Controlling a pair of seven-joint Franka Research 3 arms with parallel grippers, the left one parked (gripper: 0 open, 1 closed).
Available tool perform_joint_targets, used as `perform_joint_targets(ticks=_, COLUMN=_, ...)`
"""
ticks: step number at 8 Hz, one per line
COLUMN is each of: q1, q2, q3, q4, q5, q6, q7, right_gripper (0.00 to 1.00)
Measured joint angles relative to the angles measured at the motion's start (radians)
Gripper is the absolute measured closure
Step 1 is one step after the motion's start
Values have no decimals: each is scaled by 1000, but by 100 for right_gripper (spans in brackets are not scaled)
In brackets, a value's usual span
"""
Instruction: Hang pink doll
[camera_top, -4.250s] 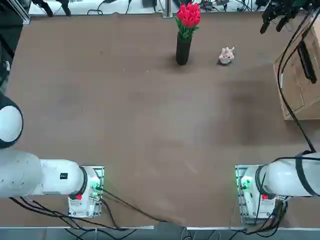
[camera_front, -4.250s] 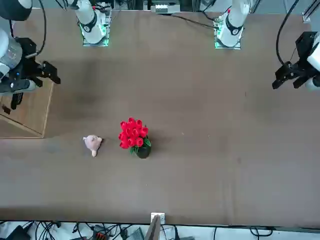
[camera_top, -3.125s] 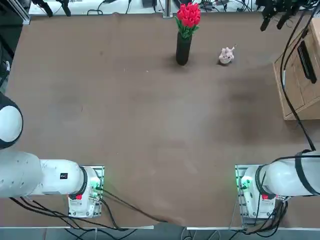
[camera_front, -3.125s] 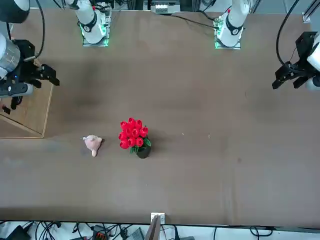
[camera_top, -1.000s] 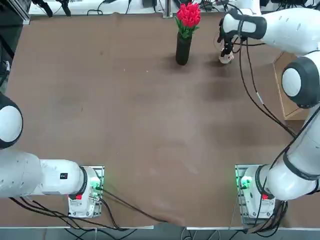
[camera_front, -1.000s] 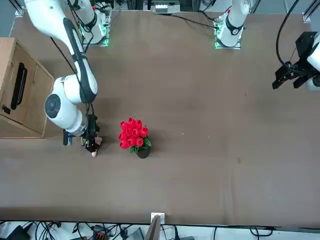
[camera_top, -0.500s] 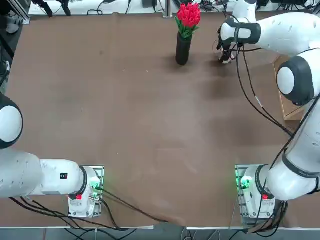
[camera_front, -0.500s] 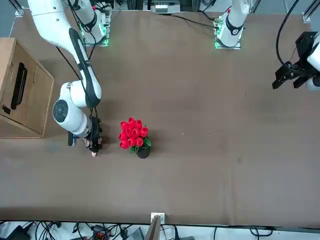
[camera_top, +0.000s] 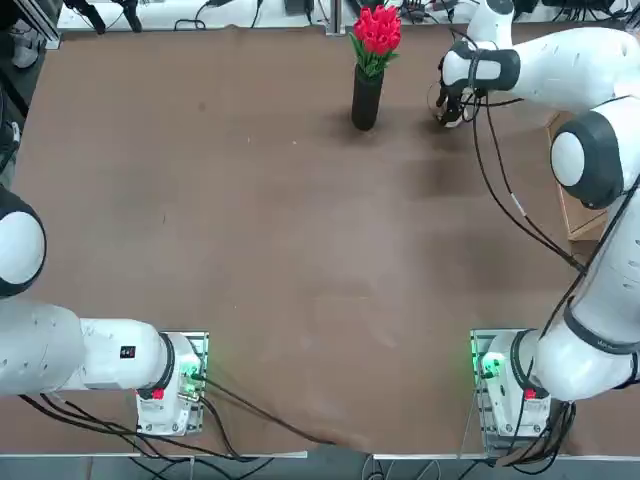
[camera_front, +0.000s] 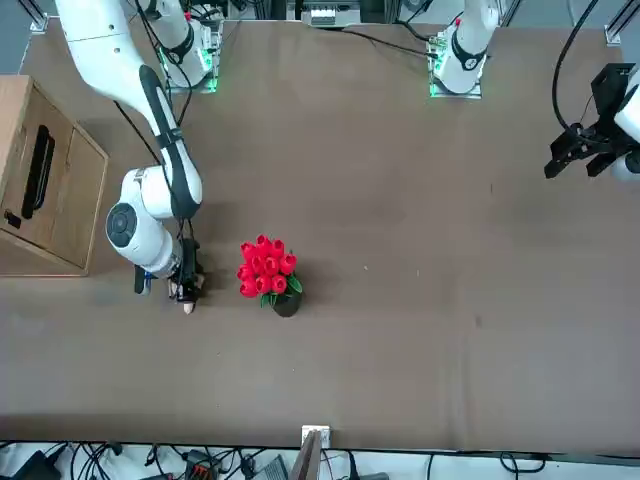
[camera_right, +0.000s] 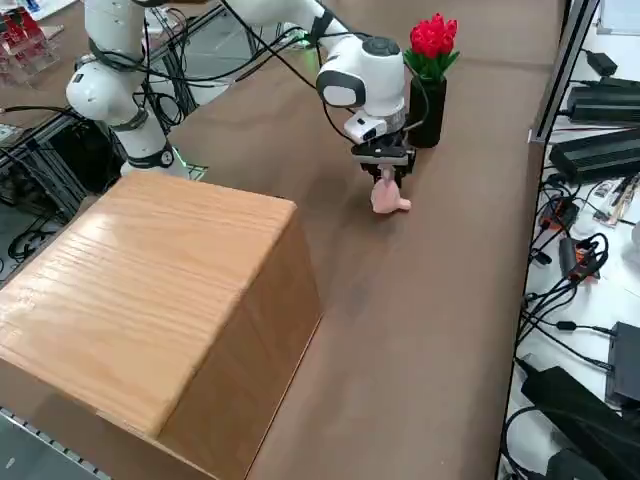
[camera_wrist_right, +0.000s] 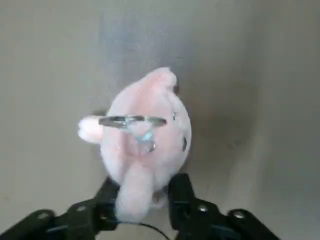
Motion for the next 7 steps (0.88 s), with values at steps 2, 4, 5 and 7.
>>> perform_joint_targets(ticks=2, q1=0, q2=0, q3=0, q4=0, q5=0, q6=4, q7=1, right_gripper=75)
perform_joint_targets(ticks=4, q1=1, q2=-1, q3=0, q4=3, q5=0, q6=6, q7=2, right_gripper=95)
perform_joint_targets(ticks=5, q1=1, q2=-6, q3=0, q4=7, q5=0, q6=-7, q7=8, right_gripper=95)
perform_joint_targets(ticks=7, q1=1, q2=-37, q3=-5, q4=29, q5=0, q6=-104, q7=59, right_gripper=95)
